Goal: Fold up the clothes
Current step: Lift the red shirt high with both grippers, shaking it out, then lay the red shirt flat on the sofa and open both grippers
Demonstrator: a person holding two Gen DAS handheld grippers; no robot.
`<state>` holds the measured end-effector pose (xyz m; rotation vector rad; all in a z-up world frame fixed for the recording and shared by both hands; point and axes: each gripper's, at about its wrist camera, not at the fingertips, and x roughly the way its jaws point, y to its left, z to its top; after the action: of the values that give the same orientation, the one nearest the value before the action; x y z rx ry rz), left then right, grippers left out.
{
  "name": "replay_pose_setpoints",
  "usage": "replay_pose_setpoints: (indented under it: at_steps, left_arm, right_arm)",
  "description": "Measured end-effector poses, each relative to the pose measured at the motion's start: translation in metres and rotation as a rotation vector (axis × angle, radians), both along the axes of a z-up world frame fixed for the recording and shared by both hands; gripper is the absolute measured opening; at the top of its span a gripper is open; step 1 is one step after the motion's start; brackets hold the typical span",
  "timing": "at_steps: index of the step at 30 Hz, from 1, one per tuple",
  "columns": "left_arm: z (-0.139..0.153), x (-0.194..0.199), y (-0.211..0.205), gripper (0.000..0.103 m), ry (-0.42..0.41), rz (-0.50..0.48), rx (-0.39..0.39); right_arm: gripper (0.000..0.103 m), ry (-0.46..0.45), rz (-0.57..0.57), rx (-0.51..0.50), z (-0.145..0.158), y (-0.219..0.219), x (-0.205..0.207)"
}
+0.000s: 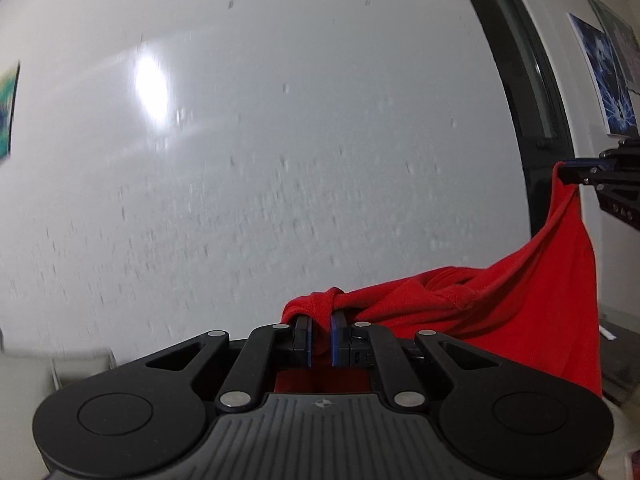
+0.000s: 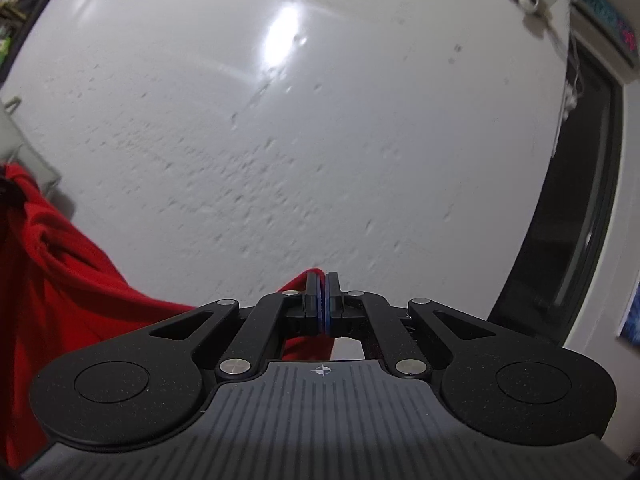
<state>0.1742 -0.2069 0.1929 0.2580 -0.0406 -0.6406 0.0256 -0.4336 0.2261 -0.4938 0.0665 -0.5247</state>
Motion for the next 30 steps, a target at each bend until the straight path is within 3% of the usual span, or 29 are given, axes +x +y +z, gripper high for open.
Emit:
replay_pose_setpoints:
  at_steps: [3, 7, 9, 15, 18, 21, 25, 30]
  left_arm:
    - [-0.013, 0.005, 0.003, 0.007, -0.001, 0.0, 0.005]
    - [-0.072, 0.006, 0.01, 0.007, 0.087, 0.002, 0.033]
    - [-0.115, 0.001, 0.015, 0.007, 0.17, 0.009, 0.056]
    - [-0.295, -0.031, 0.028, 0.007, 0.488, 0.07, 0.189]
    - [-0.354, -0.039, 0.036, 0.007, 0.582, 0.106, 0.236]
    - [-0.414, -0.058, 0.043, 0.007, 0.701, 0.133, 0.297]
    - [-0.439, -0.094, 0.051, 0.008, 0.759, 0.131, 0.361]
    - [-0.435, -0.102, 0.057, 0.017, 0.794, 0.158, 0.391]
  right_arm:
    - [0.0, -0.033, 0.005, -0.017, 0.01, -0.004, 0.003]
    - [0.0, -0.001, 0.022, 0.01, -0.025, -0.004, -0.006]
    - [0.001, 0.065, 0.032, 0.044, -0.067, -0.001, -0.013]
    - [0.001, 0.286, 0.03, 0.22, -0.208, 0.003, -0.034]
    - [0.001, 0.439, 0.01, 0.312, -0.297, 0.012, -0.05]
    - [0.001, 0.573, -0.02, 0.411, -0.368, 0.022, -0.066]
    - [0.001, 0.698, -0.051, 0.5, -0.424, 0.033, -0.081]
    - [0.002, 0.802, -0.08, 0.629, -0.441, 0.022, -0.079]
